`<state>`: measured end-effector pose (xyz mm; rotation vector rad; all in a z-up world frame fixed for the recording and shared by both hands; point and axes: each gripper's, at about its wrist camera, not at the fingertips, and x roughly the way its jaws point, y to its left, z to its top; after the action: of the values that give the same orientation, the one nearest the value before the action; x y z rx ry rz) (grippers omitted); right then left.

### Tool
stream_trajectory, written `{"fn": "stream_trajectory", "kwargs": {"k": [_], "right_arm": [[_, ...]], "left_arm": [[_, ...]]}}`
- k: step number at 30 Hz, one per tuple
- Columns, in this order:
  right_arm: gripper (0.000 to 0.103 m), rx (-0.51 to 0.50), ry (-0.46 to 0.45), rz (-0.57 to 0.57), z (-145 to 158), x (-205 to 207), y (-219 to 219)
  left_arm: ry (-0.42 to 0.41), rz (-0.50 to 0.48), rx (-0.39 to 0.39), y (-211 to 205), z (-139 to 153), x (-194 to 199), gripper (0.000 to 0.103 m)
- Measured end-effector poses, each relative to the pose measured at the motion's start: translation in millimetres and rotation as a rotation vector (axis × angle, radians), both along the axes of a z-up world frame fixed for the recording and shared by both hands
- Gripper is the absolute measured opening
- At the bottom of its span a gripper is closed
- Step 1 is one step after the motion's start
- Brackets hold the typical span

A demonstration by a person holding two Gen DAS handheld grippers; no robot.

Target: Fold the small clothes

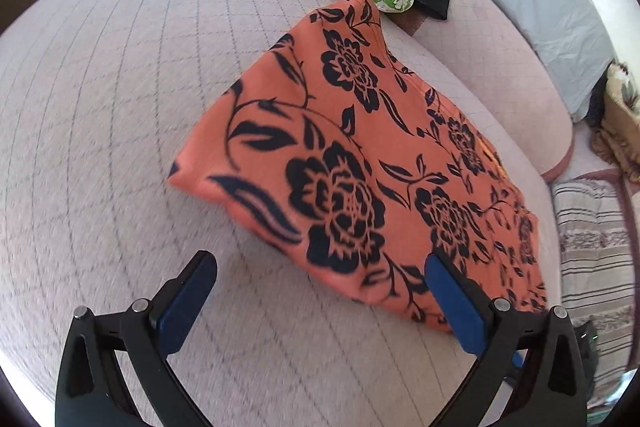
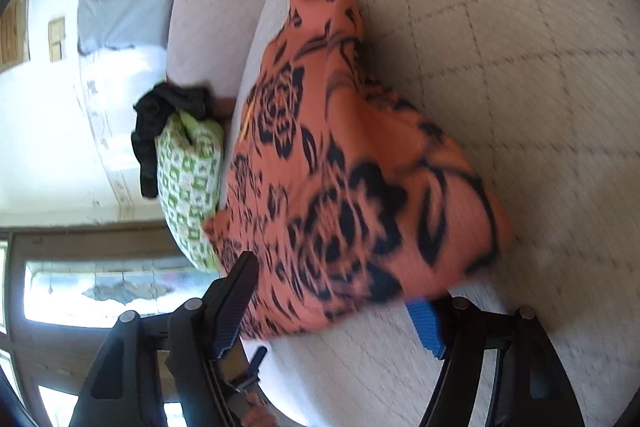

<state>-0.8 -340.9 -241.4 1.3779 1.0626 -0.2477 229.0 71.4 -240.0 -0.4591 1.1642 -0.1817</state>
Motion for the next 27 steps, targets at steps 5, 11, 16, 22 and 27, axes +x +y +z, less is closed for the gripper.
{"fn": "stream_trajectory", "kwargs": {"k": [5, 11, 16, 22, 27], "right_arm": [[0.074, 0.007, -0.029, -0.071, -3, -8, -6], [0.074, -0.027, -0.079, -0.146, -7, -3, -13], [0.075, -0.059, -0.135, -0.202, -7, -1, -16], [0.055, -0.187, -0.090, -0.154, -5, 13, -14], [0.041, -0.272, -0.045, -0.100, -3, 21, -10]], "left_arm": [[0.018, 0.029, -0.049, 7, -6, 1, 0.103], [-0.018, 0.059, -0.090, -1, -15, 32, 0.103], [-0.079, 0.128, -0.164, 2, -20, 47, 0.101], [-0.125, 0.130, -0.085, 6, -18, 47, 0.051], [-0.110, 0.141, -0.095, 10, -21, 50, 0.061]]}}
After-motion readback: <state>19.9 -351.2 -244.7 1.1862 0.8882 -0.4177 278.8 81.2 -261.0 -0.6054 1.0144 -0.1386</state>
